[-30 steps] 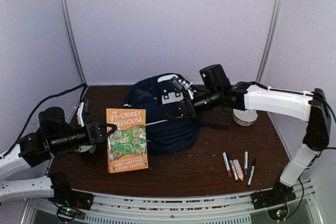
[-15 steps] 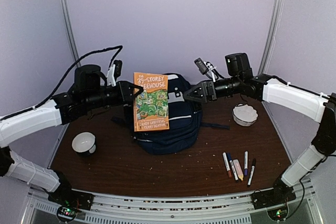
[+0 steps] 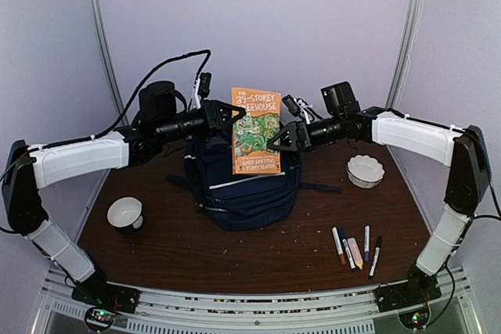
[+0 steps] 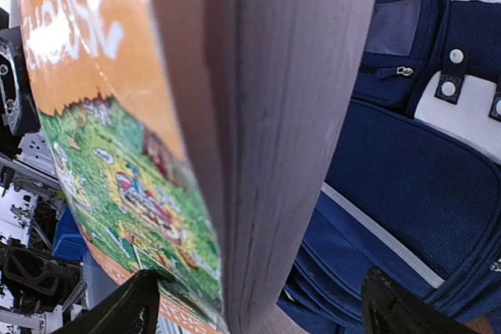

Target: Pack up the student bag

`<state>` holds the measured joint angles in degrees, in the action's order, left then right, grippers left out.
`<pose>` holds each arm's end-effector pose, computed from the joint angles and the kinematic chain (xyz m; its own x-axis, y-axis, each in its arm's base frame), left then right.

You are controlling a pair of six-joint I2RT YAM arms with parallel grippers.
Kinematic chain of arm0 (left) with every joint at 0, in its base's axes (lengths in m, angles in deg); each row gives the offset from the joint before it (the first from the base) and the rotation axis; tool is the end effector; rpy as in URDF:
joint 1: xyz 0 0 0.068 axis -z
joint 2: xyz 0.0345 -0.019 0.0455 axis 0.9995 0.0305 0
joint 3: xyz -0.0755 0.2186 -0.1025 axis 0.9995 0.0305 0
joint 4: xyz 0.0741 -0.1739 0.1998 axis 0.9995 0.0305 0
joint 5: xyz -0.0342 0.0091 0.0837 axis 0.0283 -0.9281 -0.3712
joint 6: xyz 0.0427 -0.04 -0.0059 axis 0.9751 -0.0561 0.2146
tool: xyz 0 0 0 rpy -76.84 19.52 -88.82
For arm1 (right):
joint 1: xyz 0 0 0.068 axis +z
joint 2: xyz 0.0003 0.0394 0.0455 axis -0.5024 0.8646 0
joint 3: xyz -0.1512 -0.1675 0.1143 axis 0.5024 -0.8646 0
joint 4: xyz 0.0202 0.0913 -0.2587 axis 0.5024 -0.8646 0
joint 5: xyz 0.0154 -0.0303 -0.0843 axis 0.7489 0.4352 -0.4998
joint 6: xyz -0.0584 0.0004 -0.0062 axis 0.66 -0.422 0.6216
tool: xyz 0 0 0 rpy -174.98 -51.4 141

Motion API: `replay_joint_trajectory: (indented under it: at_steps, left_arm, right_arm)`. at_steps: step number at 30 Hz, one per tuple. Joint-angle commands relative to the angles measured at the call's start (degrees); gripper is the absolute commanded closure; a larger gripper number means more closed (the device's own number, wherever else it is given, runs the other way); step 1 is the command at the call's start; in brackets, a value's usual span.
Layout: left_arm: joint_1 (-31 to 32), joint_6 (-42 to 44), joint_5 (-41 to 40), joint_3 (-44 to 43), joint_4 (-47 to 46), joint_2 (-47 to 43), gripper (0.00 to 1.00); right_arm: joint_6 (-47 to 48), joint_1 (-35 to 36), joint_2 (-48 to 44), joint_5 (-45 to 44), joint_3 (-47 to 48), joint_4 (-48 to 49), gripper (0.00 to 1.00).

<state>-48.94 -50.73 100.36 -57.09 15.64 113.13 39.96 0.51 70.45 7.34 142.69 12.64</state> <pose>0.2904 -0.2600 0.3155 -0.7400 -0.3398 -0.5804 0.4978 0.3035 -0.8125 0.3303 0.2345 0.2779 -0.6949 -0.2322 -0.6806 -0.7180 0.2756 0.6391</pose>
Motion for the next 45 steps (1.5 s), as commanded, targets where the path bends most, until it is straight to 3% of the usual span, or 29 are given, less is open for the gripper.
replay_joint_trajectory:
  at_steps: [1,4,8,9,11,12,18,23,27,34,39,41,43,45]
  left_arm:
    - [-0.4,-5.9,5.9,-2.2,-17.6,0.4,1.00]
    - [-0.8,-9.4,7.5,-2.3,-21.9,1.8,1.00]
    - [-1.2,-11.7,8.3,-1.8,-25.5,3.4,1.00]
    - [-1.3,-11.8,8.3,-1.6,-25.7,3.5,1.00]
    - [-1.6,-11.8,8.1,-1.3,-25.6,3.7,1.00]
    - [-1.8,-11.8,8.1,-1.2,-25.7,3.8,1.00]
    - [-2.9,-10.2,8.4,-1.3,-22.6,3.8,1.00]
    - [-3.5,-6.2,7.3,-1.5,-16.5,3.0,1.00]
    - [-3.5,-4.0,5.9,-1.6,-13.2,2.3,1.00]
    - [-3.5,-0.3,3.9,-1.5,-8.0,0.7,1.00]
    - [-3.5,0.5,3.4,-1.5,-6.3,0.6,1.00]
    - [-3.5,1.1,3.4,-2.1,-4.3,0.9,1.00]
    - [-3.5,3.7,3.1,-3.7,0.2,1.2,0.73]
    - [-3.5,7.9,1.7,-5.3,6.2,1.0,0.58]
  right_arm:
    - [-8.3,-1.0,1.6,8.8,-3.4,13.5,0.13]
    - [-23.9,-1.1,3.4,16.3,-9.2,35.0,0.18]
    - [-64.3,-1.2,8.6,20.5,-15.3,85.2,0.24]
    - [-69.3,-1.1,9.9,21.0,-14.5,94.2,0.27]
    - [-82.0,-1.1,13.2,21.7,-12.4,105.8,0.32]
    - [-83.4,-1.1,13.6,21.9,-11.9,107.4,0.33]
    - [-76.9,-0.8,10.1,21.7,-14.1,100.1,0.44]
    - [-72.9,-0.9,7.6,22.1,-14.9,94.6,0.62]
    - [-64.5,-0.9,4.4,21.6,-15.8,82.7,0.75]
    - [-45.4,-0.9,-1.3,18.6,-15.5,57.0,0.81]
    - [-40.5,-0.9,-3.0,17.5,-15.0,51.3,0.80]
    - [-39.5,-1.0,-3.4,17.3,-14.6,49.5,0.91]
    - [-37.6,-1.4,-4.0,17.2,-14.1,47.2,0.98]
    - [-35.2,-2.4,-5.2,16.9,-13.5,44.6,1.00]
